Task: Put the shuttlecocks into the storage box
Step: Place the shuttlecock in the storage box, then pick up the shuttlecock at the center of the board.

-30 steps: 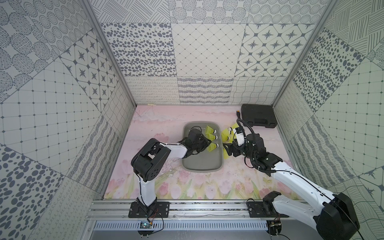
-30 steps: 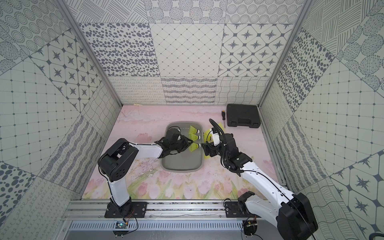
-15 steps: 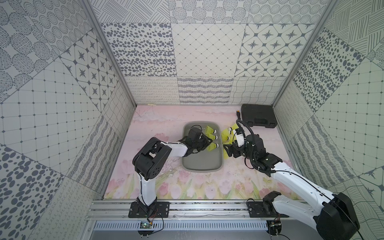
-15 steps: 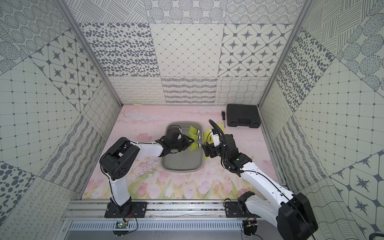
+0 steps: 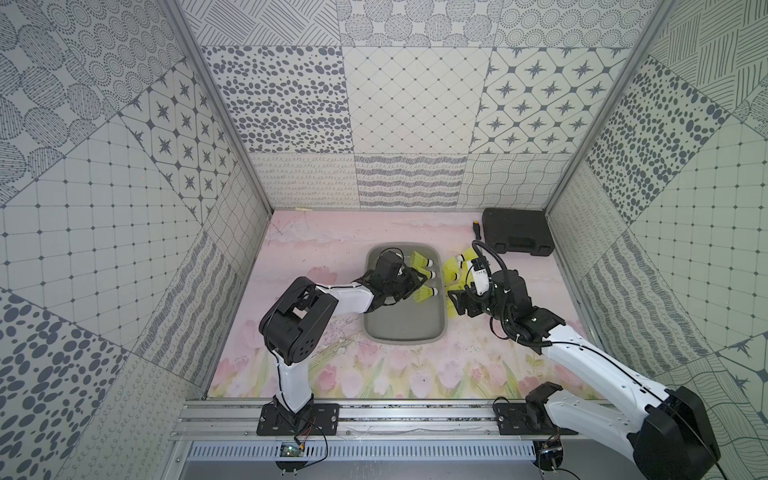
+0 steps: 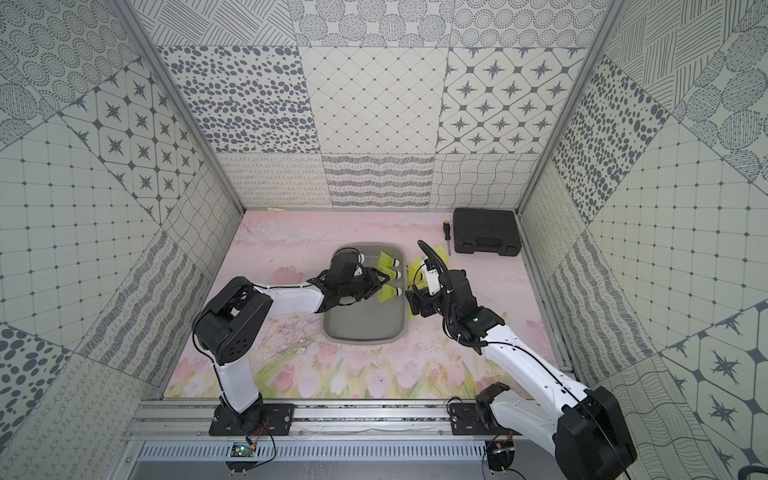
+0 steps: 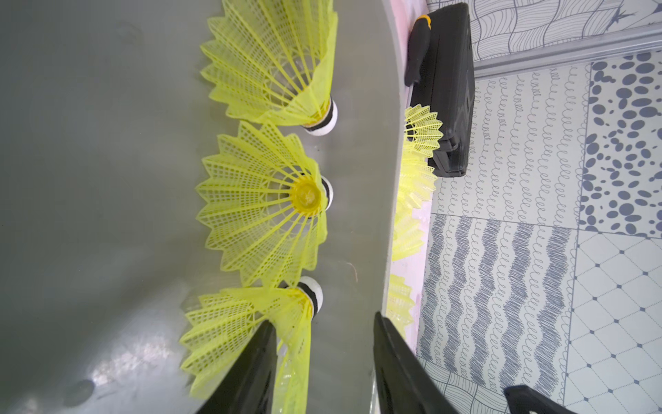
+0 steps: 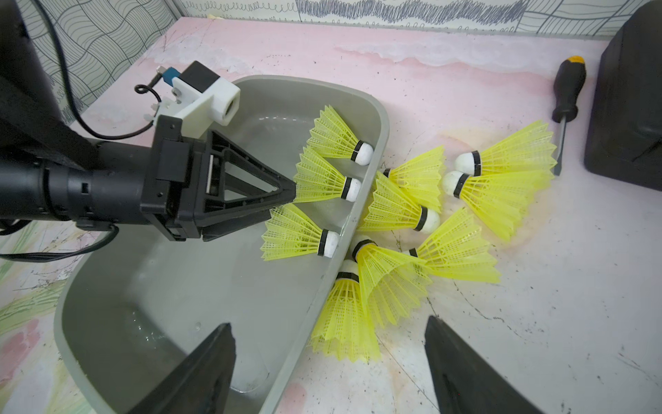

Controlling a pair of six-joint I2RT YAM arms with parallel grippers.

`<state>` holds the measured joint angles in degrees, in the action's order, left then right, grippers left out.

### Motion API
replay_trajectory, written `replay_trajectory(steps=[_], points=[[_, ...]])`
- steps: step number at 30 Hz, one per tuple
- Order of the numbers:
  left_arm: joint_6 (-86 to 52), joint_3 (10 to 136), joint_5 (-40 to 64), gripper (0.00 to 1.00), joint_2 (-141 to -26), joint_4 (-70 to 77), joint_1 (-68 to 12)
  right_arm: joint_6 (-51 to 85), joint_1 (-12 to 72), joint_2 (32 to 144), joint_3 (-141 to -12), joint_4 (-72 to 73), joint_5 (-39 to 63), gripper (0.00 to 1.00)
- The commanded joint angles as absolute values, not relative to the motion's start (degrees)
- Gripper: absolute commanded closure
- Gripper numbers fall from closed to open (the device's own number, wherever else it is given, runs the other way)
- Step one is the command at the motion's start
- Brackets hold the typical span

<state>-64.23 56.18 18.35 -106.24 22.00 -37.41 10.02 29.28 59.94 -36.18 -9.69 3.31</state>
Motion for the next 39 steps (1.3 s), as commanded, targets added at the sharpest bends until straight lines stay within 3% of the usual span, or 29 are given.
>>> replay_trajectory(steps=[1,9,18,24,29,39], points=[[-59.6,56.0,19.7,0.52,-103.2,19.4,-36.7,11.8,29.3,59.2,-35.6,-9.3,2.3,0.13],[-54.6,53.3,19.0,0.51,-96.4,13.5,-34.3,16.8,28.2,62.2,-36.6,-11.4,3.4,0.19],[-48.0,50.8,18.9,0.5,-85.9,3.8,-30.0,21.4,25.7,69.2,-38.4,-12.8,6.3,0.4],[-43.0,50.1,15.2,0.48,-78.9,-3.9,-28.4,22.7,24.8,72.6,-39.2,-10.4,6.8,0.45],[-42.8,48.4,14.8,0.48,-76.6,-4.7,-27.6,24.0,23.3,76.8,-41.0,-8.0,8.1,0.54],[-42.7,48.1,15.0,0.48,-76.6,-5.1,-27.4,24.1,22.9,84.9,-45.0,-5.4,11.0,0.61]])
